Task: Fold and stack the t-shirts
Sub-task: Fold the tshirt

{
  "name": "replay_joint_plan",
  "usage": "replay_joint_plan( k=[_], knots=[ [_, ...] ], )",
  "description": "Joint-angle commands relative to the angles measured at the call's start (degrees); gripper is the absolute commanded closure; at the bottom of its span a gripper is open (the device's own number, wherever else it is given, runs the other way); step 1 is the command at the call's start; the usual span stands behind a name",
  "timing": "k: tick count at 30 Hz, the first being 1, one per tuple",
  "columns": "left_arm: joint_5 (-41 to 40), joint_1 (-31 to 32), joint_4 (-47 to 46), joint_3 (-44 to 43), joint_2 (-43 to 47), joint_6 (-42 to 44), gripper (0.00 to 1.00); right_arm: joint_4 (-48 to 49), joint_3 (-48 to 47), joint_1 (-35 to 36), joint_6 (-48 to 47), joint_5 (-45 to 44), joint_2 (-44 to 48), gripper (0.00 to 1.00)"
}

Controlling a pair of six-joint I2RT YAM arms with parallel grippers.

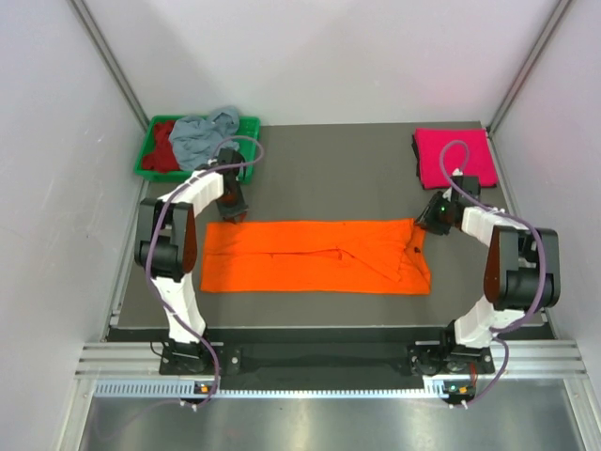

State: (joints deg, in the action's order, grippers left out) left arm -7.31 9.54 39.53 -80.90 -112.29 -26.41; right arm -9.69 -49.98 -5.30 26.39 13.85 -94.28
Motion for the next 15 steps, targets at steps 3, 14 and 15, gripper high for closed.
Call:
replay_joint_plan(
  k=[3, 14, 15],
  knots=[
    [11.3, 3.1, -0.8, 0.7, 10.7, 3.6, 0.70, -12.3, -4.8, -0.2, -4.3, -4.8, 9.3, 0.66],
    [37.4, 7.3, -16.0, 13.4, 17.4, -0.3, 0.69, -11.4, -1.2, 13.8, -9.6, 3.6, 16.0, 0.59],
    [40.2, 7.5, -17.9, 14.1, 17.1, -0.8, 0.69, -11.0, -1.0, 14.5, -10.0, 4.3, 14.8, 0.59]
  ],
)
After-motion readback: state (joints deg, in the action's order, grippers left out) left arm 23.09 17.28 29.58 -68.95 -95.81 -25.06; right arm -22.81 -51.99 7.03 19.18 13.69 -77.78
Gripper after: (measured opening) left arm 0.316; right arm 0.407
